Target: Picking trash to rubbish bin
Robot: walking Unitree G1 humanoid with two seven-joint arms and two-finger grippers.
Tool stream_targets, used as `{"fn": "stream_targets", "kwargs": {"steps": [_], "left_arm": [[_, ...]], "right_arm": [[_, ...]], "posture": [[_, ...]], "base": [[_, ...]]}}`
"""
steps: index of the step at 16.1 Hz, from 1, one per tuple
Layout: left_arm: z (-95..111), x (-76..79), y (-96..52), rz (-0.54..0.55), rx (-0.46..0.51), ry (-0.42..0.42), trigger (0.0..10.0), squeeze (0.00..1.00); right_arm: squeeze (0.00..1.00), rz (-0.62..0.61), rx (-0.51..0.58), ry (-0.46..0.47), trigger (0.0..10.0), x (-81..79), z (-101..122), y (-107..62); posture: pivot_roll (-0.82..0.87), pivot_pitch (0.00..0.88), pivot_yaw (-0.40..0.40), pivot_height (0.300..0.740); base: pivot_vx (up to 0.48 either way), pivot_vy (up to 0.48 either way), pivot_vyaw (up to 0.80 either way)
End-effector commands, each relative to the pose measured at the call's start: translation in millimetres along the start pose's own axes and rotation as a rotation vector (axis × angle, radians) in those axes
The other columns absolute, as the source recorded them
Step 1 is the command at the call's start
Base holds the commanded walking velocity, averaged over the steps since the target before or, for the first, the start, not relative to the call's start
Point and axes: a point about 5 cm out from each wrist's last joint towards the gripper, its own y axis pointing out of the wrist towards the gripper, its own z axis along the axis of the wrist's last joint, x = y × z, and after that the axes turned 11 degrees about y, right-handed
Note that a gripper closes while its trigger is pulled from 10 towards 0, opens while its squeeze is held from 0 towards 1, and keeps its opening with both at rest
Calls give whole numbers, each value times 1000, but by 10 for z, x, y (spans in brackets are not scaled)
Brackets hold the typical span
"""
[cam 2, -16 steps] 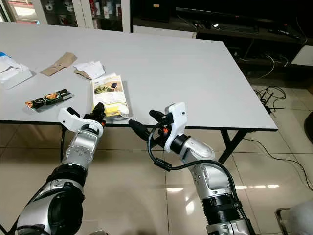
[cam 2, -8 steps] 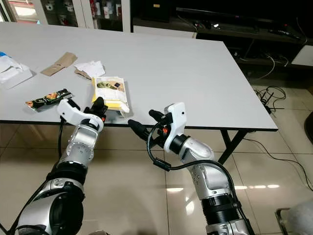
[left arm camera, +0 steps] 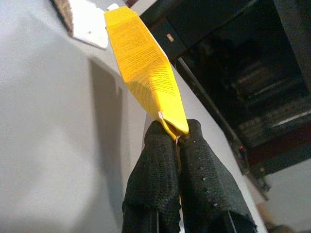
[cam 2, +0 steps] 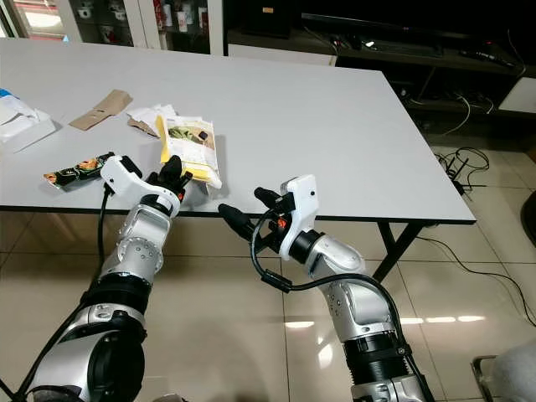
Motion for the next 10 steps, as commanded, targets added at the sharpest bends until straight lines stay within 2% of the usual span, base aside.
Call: {"fn": "stream_targets", "kwargs": {"steps": [1,2,3,4,5,6,9,10], "left_arm": [[93,124,33,-50,30,84,0,0],[122,146,34,-58,44,136,0,0],[190,182,41,-66,72,241,0,0],[268,234,41,-83,115,368,10000,0],[360,284,40,-97,156,462,10000,0],[405,303,38,-107,175,498,10000,0],[544,345,-34,-168,224,721,10000,0],[549,342,-47,-176,216,757,10000,0]], "right_arm": [[0,-1,13,-9,10000,1,37,-4],[0,-1,13,-8,10000,0,36,-5],[0,-6,14,-8,10000,5,32,-6],[0,-9,15,-6,10000,9,29,-8],[0,-17,19,-7,10000,14,28,-4],[0,-25,22,-13,10000,21,30,0],[0,-64,40,-31,10000,55,44,6],[0,-78,45,-37,10000,67,49,4]], "posture": [[-45,32,-81,740],[-44,33,-81,740],[-44,31,-80,740],[-43,29,-79,740],[-37,26,-77,740],[-36,23,-75,740],[-30,20,-70,740],[-26,16,-69,740]], "base": [[0,0,0],[0,0,0],[0,0,0],[0,0,0],[0,0,0],[0,0,0],[0,0,0],[0,0,0]]}}
